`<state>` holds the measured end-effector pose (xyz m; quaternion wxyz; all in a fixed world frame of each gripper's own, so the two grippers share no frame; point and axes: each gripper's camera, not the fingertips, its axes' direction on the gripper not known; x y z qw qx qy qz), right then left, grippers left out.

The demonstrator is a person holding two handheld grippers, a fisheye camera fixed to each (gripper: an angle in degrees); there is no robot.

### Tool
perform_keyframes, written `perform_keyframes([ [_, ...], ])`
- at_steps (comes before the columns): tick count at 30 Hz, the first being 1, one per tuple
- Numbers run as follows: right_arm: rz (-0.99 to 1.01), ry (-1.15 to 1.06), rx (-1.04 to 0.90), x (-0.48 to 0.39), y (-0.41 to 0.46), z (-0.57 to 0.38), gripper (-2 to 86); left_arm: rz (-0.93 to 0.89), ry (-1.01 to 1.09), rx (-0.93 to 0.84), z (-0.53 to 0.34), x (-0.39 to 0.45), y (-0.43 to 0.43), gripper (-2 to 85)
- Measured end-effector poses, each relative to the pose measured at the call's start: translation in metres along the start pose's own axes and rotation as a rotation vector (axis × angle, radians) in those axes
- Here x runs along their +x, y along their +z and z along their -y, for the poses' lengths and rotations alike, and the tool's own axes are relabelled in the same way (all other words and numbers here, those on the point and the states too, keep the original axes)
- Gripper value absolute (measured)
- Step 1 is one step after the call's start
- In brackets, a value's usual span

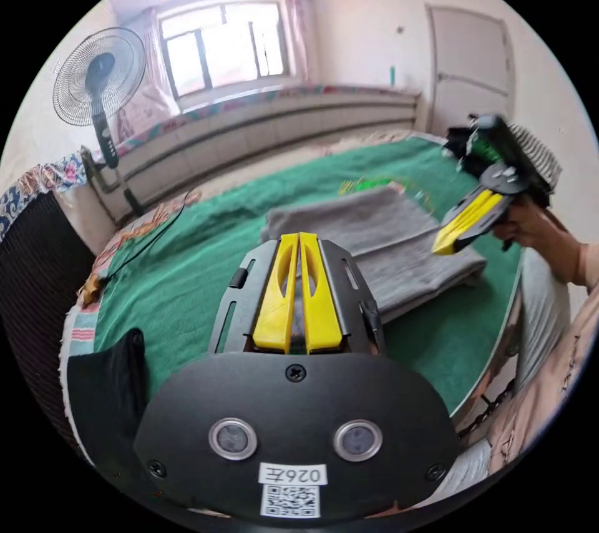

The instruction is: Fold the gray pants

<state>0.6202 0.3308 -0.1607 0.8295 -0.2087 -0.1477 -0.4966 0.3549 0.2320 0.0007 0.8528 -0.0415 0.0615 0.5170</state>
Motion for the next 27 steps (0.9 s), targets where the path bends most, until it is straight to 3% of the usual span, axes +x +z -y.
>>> perform_keyframes([
  [1,0.004,0.008,-0.026,0.006,0.003,0.003,-0.9,-0.027,0.01,-0.032,-0.001,0.003,0.008,-1.0],
  [3,0.025,0.027,-0.113,0.017,0.023,0.009,-0.9,-0.035,0.046,-0.332,-0.013,0.01,0.072,-1.0],
  [4,0.033,0.042,-0.178,0.023,0.042,0.013,-0.9,-0.043,0.058,-0.396,-0.017,0.01,0.088,-1.0],
  [10,-0.086,-0.064,-0.192,0.01,0.015,0.039,-0.9,-0.213,-0.061,-0.349,-0.027,-0.025,0.103,-1.0],
  [17,-0.324,-0.213,-0.147,-0.021,-0.041,0.055,-1.0,-0.055,0.08,-0.352,-0.03,-0.008,0.103,-0.9],
  [19,-0.362,-0.222,-0.164,-0.013,-0.082,0.076,-1.3,-0.031,0.089,-0.306,-0.024,-0.015,0.091,-0.8],
  [23,-0.409,-0.065,-0.045,0.056,-0.212,0.106,-1.4,-0.001,-0.177,-0.061,-0.034,-0.081,0.046,-0.3],
  [25,-0.303,0.123,0.098,0.137,-0.316,0.102,-1.3,0.035,-0.26,-0.059,-0.051,-0.111,0.046,0.2],
  [27,-0.145,0.25,0.167,0.206,-0.378,0.091,-1.1,-0.026,-0.373,-0.164,-0.07,-0.151,0.068,4.5],
])
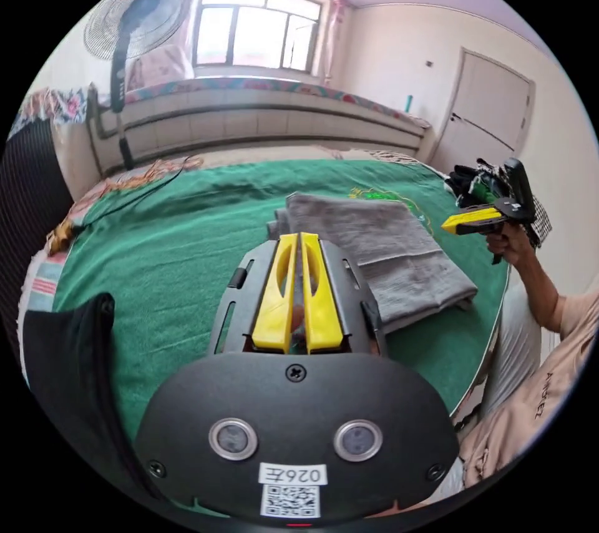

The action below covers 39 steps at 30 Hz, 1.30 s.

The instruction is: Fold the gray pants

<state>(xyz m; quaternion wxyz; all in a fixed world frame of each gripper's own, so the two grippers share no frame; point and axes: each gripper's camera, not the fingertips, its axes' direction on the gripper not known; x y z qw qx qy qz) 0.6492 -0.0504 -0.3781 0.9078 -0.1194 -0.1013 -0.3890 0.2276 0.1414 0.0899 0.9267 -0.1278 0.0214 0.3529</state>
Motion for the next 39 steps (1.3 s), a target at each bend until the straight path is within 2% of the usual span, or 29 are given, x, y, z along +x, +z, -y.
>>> perform_keyframes([
  [2,0.131,0.115,0.019,0.069,-0.034,0.01,-0.8,-0.136,-0.079,-0.057,0.002,-0.029,0.019,10.5],
  [3,0.163,0.19,0.024,0.107,-0.05,0.015,-0.5,-0.244,-0.126,-0.067,0.002,-0.045,0.031,13.6],
  [5,0.175,0.279,0.015,0.154,-0.066,0.023,0.4,-0.333,-0.175,-0.073,0.0,-0.062,0.046,16.0],
  [12,0.405,0.446,-0.056,0.275,-0.1,0.071,6.9,-0.38,-0.196,-0.088,-0.003,-0.098,0.065,18.3],
  [16,0.508,0.482,0.02,0.311,-0.136,0.079,6.9,-0.461,-0.177,-0.121,-0.002,-0.106,0.076,17.7],
  [18,0.583,0.47,0.041,0.319,-0.145,0.08,7.9,-0.451,-0.167,-0.133,-0.002,-0.108,0.081,16.4],
  [22,0.591,0.471,0.072,0.335,-0.168,0.071,7.7,-0.435,-0.125,-0.14,-0.001,-0.109,0.079,16.3],
  [24,0.659,0.472,0.078,0.346,-0.171,0.063,7.8,-0.468,-0.117,-0.192,0.0,-0.111,0.084,13.9],
  [28,0.735,0.527,0.088,0.378,-0.161,0.018,5.3,-0.517,-0.128,-0.176,-0.005,-0.122,0.082,11.7],
  [32,0.645,0.459,0.076,0.353,-0.146,-0.005,6.4,-0.512,-0.135,-0.176,-0.01,-0.125,0.076,12.2],
  [36,0.492,0.344,0.045,0.305,-0.113,-0.043,6.3,-0.499,-0.082,-0.152,-0.013,-0.118,0.059,9.0],
  [39,0.523,0.364,0.049,0.306,-0.076,-0.098,4.7,-0.489,-0.085,-0.158,-0.019,-0.118,0.051,9.0],
])
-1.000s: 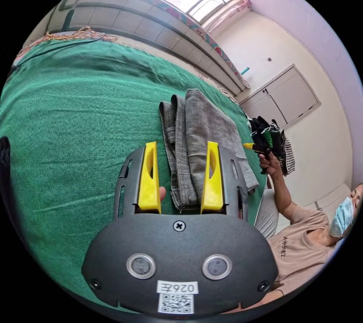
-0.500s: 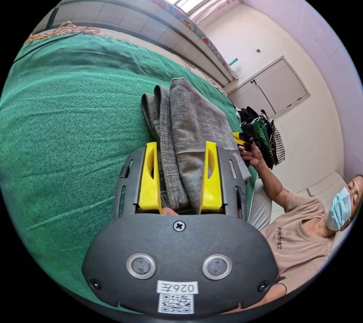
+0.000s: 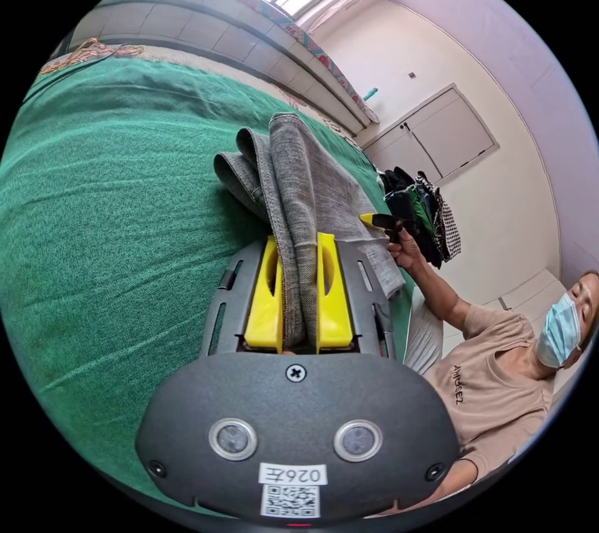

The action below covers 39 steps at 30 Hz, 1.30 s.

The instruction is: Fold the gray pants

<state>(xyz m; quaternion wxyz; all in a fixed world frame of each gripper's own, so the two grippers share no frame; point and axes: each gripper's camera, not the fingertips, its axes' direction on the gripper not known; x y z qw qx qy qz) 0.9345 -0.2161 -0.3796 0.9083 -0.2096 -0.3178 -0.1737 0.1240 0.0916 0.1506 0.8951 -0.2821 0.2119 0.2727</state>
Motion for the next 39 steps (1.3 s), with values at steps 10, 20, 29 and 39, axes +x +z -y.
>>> perform_keyframes([
  [10,-0.291,-0.149,0.052,0.036,0.127,-0.223,0.3,0.214,0.082,0.037,-0.033,0.066,-0.037,7.4],
  [20,-0.59,-0.458,0.197,0.003,0.259,-0.53,0.1,0.372,0.243,0.239,-0.125,0.205,-0.142,7.0],
  [29,-0.605,-0.887,0.145,-0.121,0.541,-0.738,0.0,0.672,0.111,0.718,-0.322,0.269,-0.314,7.1],
  [39,-0.664,-1.392,-0.264,-0.283,1.094,-0.914,0.3,0.808,-0.396,1.081,-0.491,0.211,-0.43,7.2],
])
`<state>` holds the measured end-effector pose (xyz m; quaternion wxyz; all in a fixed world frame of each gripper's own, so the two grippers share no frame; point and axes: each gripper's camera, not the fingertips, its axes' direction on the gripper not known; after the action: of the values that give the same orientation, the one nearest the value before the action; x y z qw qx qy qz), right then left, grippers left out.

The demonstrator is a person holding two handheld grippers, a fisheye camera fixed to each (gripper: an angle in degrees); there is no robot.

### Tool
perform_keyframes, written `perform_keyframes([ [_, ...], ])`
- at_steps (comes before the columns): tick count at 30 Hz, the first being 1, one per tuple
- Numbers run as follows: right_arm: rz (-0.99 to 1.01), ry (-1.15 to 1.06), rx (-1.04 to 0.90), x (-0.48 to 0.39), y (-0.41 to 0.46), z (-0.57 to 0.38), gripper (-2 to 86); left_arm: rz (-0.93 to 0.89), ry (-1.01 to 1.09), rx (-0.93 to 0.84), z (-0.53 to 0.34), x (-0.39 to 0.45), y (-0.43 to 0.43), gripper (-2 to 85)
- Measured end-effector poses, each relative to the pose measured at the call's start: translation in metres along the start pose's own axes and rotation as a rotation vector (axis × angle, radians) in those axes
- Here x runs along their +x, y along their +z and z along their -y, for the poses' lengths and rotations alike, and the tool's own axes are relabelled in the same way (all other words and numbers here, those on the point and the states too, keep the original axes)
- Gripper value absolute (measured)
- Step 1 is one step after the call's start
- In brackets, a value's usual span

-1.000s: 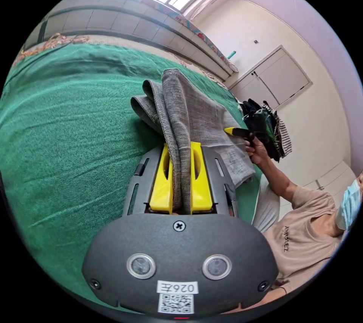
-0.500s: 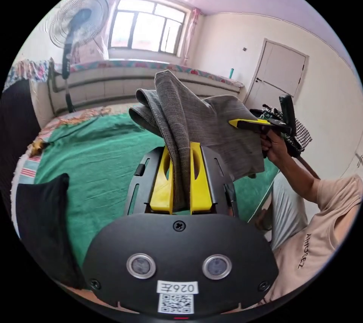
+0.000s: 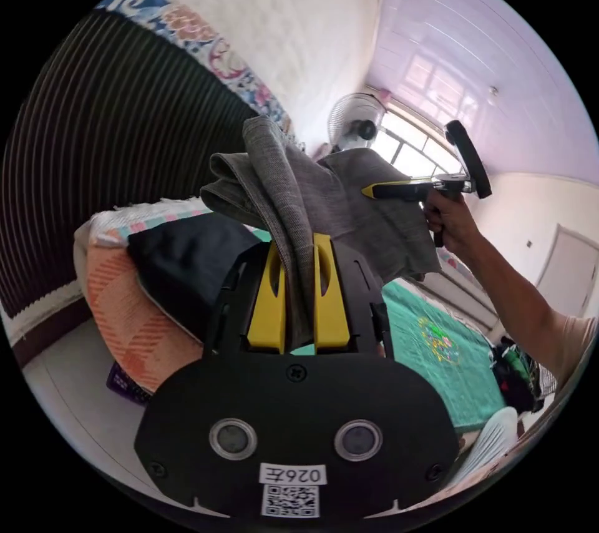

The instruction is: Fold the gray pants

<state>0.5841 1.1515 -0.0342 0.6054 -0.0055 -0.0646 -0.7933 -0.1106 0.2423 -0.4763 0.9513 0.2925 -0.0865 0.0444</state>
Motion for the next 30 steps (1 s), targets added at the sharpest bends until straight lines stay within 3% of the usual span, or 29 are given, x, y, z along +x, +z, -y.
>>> perform_keyframes([
  [3,0.01,-0.089,-0.068,-0.093,0.12,0.083,1.3,0.089,-0.102,-0.03,0.0,-0.04,0.0,7.4],
  [7,0.103,0.094,-0.224,-0.134,0.269,0.133,3.8,0.016,-0.171,-0.102,-0.008,-0.079,-0.011,9.0],
  [9,0.033,0.153,-0.162,-0.138,0.274,0.124,2.2,-0.081,-0.174,0.003,-0.013,-0.086,-0.055,8.7],
  [11,0.034,0.18,-0.111,-0.143,0.264,0.109,0.9,-0.035,-0.111,0.109,-0.01,-0.075,-0.093,5.1],
  [14,0.105,0.211,-0.007,-0.165,0.24,0.079,-0.4,0.02,0.045,0.32,0.002,-0.034,-0.135,-0.2],
  [16,0.23,0.263,0.093,-0.191,0.231,0.063,-0.8,0.057,0.222,0.36,0.018,-0.004,-0.133,-0.7],
  [19,0.467,0.344,0.195,-0.222,0.236,0.062,-0.9,0.172,0.461,0.212,0.052,0.02,-0.077,-0.9],
  [21,0.621,0.336,0.167,-0.244,0.258,0.077,-0.9,0.36,0.438,-0.187,0.078,-0.003,0.0,-0.9],
  [22,0.654,0.316,0.09,-0.261,0.283,0.091,-0.9,0.354,0.434,-0.252,0.078,-0.011,0.012,-0.9],
  [25,0.586,0.354,0.218,-0.253,0.278,0.112,-0.9,0.116,0.259,-0.195,0.079,-0.033,-0.009,-0.9],
  [30,0.514,0.322,0.111,-0.195,0.234,0.18,-0.9,0.24,0.275,-0.097,0.061,0.031,-0.076,-1.0],
])
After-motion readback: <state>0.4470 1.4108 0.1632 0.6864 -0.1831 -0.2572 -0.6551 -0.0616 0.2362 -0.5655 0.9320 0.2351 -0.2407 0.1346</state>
